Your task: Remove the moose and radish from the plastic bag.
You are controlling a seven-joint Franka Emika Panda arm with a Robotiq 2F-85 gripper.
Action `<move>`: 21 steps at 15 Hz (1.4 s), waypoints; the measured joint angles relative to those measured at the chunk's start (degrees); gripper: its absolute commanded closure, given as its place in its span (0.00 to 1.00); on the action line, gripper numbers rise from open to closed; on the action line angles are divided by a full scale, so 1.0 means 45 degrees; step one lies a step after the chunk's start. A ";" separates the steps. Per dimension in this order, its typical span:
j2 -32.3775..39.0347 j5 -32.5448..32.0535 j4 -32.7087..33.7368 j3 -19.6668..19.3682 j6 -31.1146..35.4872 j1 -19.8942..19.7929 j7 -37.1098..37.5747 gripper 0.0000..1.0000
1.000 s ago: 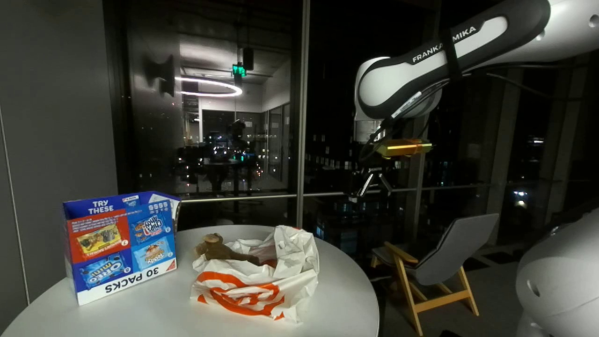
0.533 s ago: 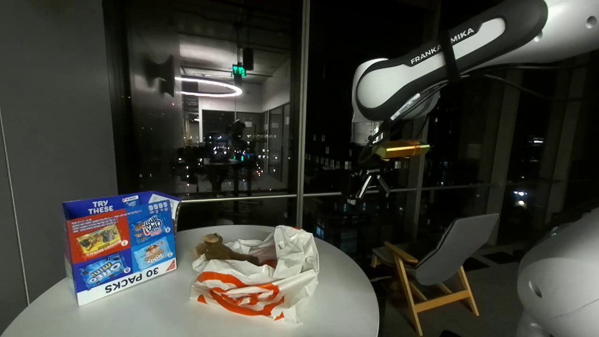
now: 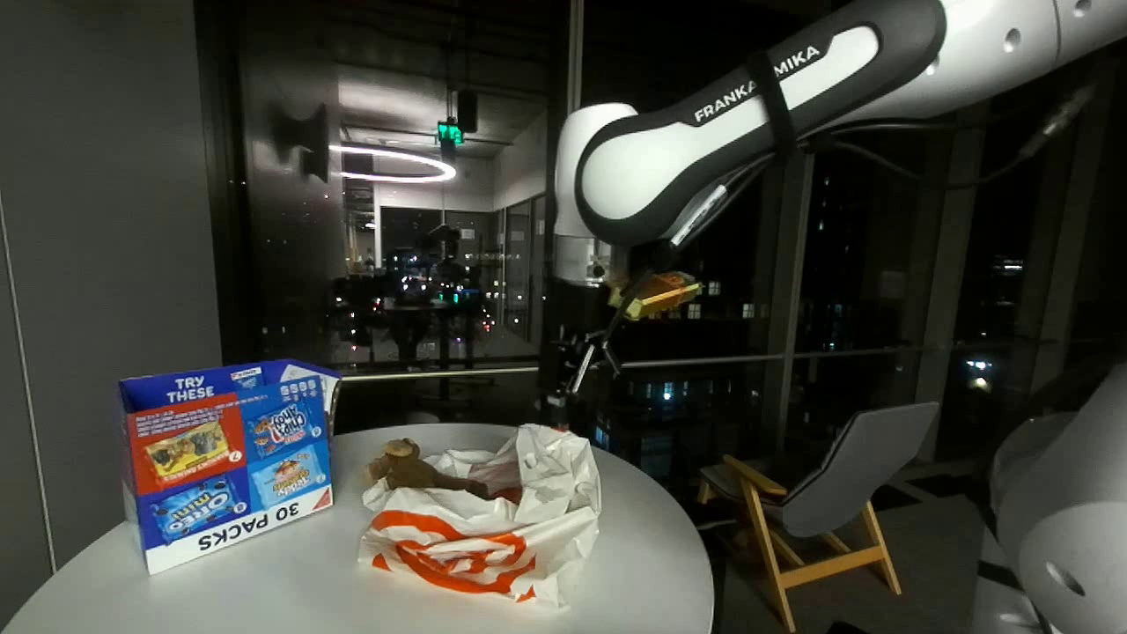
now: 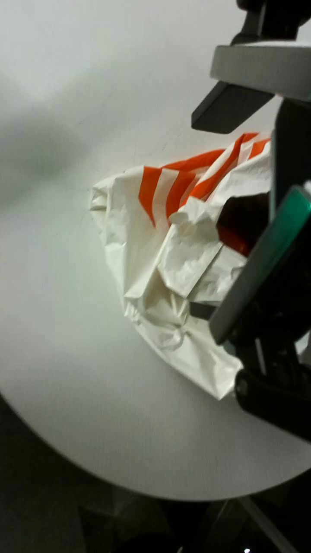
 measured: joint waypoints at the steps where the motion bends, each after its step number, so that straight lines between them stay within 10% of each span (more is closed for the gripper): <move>1: 0.0382 0.0011 0.0317 0.0149 0.0250 0.0270 -0.0193 0.00; 21: 0.9696 -0.2510 0.8116 0.0707 0.2733 0.1356 0.0935 0.00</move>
